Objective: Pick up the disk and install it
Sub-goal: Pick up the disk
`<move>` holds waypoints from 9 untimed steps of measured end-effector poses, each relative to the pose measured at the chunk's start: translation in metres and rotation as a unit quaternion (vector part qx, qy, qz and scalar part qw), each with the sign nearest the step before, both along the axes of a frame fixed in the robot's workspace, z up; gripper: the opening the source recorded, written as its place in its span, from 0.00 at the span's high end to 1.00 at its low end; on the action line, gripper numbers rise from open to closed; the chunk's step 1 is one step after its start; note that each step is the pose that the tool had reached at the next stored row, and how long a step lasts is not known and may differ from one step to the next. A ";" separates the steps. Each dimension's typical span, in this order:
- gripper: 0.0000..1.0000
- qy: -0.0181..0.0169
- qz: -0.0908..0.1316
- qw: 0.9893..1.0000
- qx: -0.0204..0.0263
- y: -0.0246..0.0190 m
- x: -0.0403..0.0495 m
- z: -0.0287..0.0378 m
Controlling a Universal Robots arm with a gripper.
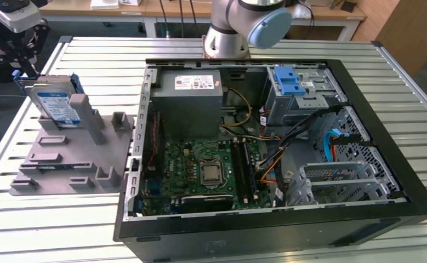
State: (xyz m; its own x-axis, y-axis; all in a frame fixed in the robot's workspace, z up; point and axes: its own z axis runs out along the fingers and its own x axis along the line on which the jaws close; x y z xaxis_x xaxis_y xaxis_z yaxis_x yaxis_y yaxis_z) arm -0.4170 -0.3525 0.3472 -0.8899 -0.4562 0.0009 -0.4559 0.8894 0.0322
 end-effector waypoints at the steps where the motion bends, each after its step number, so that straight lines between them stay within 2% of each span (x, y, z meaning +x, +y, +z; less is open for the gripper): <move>1: 0.89 -0.003 0.000 1.000 0.000 0.0003 -0.0020 -0.0004; 3: 0.89 -0.004 0.003 1.000 0.000 0.0010 -0.0033 -0.0007; 5: 0.89 -0.004 0.019 1.000 0.000 0.0010 -0.0033 -0.0007; 9: 0.89 -0.004 0.055 0.998 0.000 0.0010 -0.0033 -0.0007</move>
State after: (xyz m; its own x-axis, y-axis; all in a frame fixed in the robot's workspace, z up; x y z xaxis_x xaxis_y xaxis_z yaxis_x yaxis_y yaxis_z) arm -0.4203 -0.3515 0.3465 -0.8339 -0.5519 -0.0069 -0.5519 0.8335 0.0283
